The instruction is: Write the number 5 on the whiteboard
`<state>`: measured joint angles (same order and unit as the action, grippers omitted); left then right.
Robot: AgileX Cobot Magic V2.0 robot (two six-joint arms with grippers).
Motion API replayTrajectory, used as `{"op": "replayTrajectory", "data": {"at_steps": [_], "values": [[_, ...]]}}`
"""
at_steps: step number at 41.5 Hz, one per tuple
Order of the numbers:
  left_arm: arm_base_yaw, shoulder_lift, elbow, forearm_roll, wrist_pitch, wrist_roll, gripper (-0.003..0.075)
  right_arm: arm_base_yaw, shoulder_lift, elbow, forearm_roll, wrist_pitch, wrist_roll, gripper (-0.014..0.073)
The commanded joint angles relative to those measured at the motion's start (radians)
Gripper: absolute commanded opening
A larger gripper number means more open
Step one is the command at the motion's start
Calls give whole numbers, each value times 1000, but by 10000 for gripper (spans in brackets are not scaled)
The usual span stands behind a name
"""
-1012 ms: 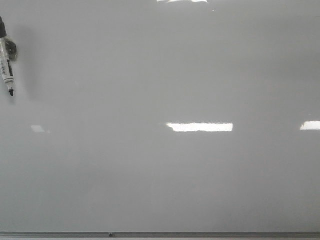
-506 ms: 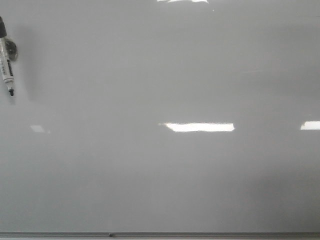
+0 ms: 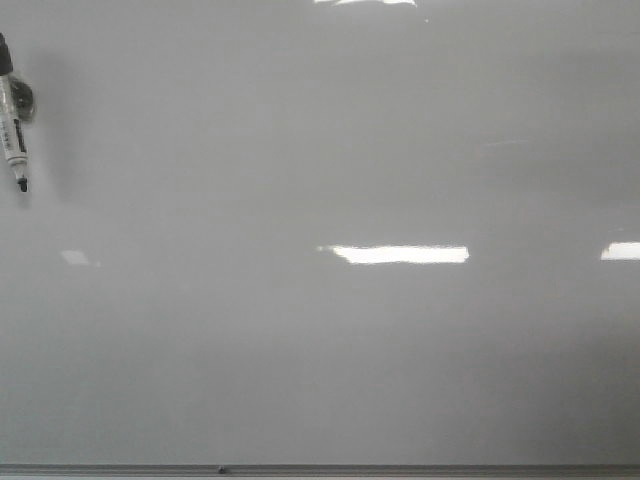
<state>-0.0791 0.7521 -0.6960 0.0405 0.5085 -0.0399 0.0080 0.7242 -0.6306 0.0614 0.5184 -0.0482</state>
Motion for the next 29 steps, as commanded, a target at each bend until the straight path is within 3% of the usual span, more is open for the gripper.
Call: {"op": "replayTrajectory", "data": {"at_steps": [1,10,29], "values": [[-55,53,-31,-3,-125,3,632,-4,1,-23,6,-67,-5,598],[-81,186,-31,-99,-252,3,617,-4,1,-23,6,-67,-5,598],[-81,466,-31,-139,-559,1,617,-4,1,-23,6,-67,-5,598]]}}
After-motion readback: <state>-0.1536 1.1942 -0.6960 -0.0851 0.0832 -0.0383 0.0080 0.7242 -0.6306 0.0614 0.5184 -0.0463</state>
